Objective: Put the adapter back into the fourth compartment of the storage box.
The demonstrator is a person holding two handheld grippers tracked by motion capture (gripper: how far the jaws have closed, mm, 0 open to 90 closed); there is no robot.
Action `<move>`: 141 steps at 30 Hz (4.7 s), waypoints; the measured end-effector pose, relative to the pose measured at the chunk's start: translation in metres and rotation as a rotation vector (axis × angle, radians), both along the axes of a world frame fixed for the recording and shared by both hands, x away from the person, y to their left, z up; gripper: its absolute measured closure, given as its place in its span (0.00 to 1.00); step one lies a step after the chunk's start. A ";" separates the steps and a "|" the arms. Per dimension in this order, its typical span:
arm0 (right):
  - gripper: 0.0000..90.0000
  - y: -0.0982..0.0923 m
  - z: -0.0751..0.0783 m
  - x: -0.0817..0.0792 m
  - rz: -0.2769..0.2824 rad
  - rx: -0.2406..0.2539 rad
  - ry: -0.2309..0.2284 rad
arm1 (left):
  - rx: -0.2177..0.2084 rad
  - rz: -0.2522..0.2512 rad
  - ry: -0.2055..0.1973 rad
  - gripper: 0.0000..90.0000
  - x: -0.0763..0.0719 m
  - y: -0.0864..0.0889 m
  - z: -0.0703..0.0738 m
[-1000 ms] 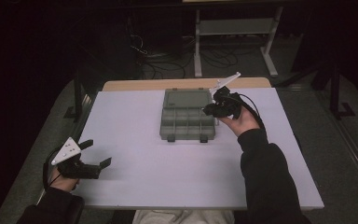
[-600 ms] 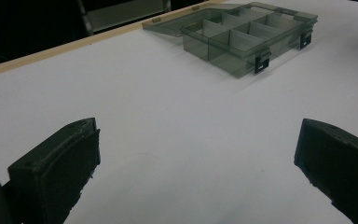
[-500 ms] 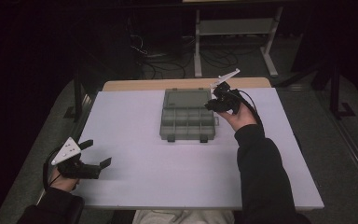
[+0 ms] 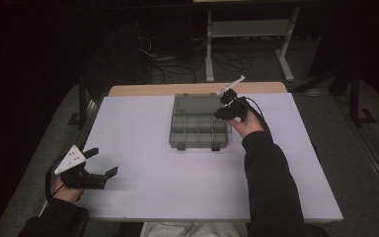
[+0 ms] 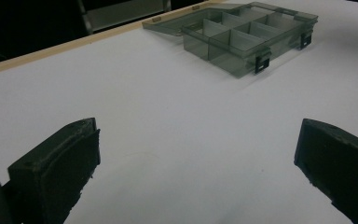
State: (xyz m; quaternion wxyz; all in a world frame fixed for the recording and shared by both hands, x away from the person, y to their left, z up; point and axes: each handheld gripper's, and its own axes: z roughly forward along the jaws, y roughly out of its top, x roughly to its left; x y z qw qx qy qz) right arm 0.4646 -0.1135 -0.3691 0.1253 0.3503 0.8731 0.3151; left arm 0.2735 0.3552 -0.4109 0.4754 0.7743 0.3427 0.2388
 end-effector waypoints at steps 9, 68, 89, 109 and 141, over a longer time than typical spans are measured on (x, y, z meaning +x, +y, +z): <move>0.83 -0.004 -0.010 0.008 -0.018 -0.007 0.016 | 0.001 0.001 0.000 0.00 0.000 0.000 0.000; 0.00 -0.019 0.000 -0.030 -0.087 0.042 -0.013 | -0.004 0.010 -0.003 0.00 -0.002 0.001 0.001; 0.00 -0.040 0.005 -0.067 -0.089 0.097 -0.072 | -0.003 0.008 -0.006 0.00 -0.002 0.001 0.001; 0.00 -0.045 0.011 -0.100 -0.054 0.138 -0.134 | 0.000 0.001 -0.008 0.00 -0.001 0.000 0.001; 0.00 -0.073 -0.002 -0.140 -0.076 0.224 -0.166 | 0.000 0.003 -0.007 0.00 -0.001 0.000 0.001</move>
